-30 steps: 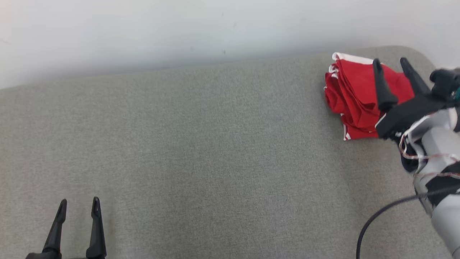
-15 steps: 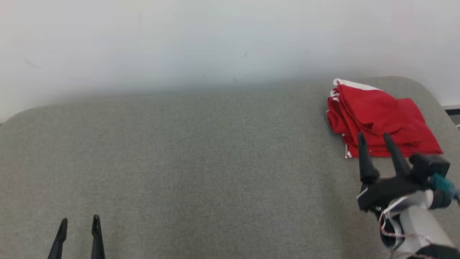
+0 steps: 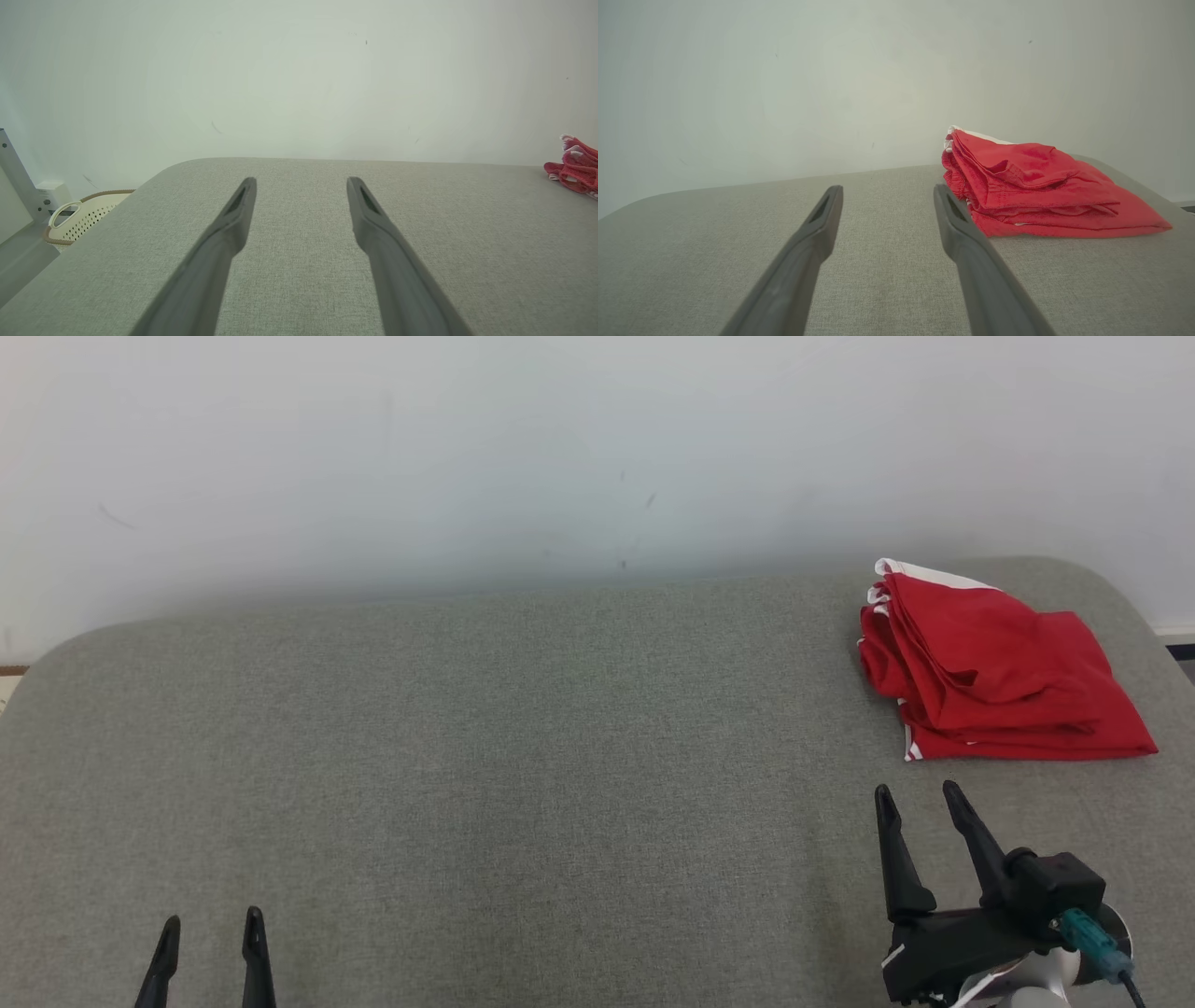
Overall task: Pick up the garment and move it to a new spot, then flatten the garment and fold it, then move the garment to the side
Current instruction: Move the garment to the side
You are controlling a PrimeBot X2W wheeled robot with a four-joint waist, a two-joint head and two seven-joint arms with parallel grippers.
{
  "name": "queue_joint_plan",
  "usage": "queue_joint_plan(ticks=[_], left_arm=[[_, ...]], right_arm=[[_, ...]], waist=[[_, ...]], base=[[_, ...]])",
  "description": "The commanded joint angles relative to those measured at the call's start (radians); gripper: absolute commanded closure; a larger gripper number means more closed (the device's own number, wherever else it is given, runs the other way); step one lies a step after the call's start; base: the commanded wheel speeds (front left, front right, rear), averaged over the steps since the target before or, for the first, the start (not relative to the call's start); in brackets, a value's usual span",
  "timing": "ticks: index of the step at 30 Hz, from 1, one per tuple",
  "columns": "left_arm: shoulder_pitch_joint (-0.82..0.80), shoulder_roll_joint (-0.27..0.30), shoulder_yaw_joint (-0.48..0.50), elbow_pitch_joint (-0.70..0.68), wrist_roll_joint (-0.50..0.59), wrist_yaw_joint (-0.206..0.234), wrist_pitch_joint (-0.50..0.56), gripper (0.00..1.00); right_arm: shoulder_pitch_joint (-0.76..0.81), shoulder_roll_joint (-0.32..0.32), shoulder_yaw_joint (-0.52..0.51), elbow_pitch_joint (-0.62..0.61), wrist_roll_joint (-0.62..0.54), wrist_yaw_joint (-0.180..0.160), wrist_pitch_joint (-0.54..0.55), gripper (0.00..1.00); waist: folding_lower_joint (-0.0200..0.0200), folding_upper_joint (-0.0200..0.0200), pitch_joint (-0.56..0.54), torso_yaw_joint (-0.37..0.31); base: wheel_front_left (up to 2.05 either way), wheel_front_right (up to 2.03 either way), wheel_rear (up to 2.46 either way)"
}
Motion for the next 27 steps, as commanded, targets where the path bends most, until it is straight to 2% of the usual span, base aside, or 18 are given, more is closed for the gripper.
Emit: queue_joint_plan(ticks=[1,5,11,27], left_arm=[[0.016,-0.001,0.002,0.001,0.002,0.007,-0.004,0.00],[0.022,0.005,-0.014,0.005,0.015,-0.013,-0.004,0.00],[0.025,0.002,-0.027,0.006,0.013,-0.025,-0.004,0.00],[0.013,-0.003,-0.007,0.012,0.009,-0.010,-0.004,0.00]], right_arm=[[0.024,0.002,0.004,-0.012,-0.024,0.000,-0.001,0.00],[0.068,0.025,0.019,-0.047,-0.086,0.000,-0.001,0.00],[0.094,0.048,0.024,-0.049,-0.091,0.000,-0.001,0.00],[0.103,0.041,0.059,-0.066,-0.077,0.000,-0.001,0.00]], waist=[[0.0001,0.0000,-0.002,0.003],[0.0001,0.0000,-0.005,0.006],[0.0001,0.0000,-0.008,0.008],[0.0001,0.0000,-0.009,-0.001]], base=[[0.00,0.00,0.00],[0.00,0.00,0.00],[0.00,0.00,0.00],[0.00,0.00,0.00]])
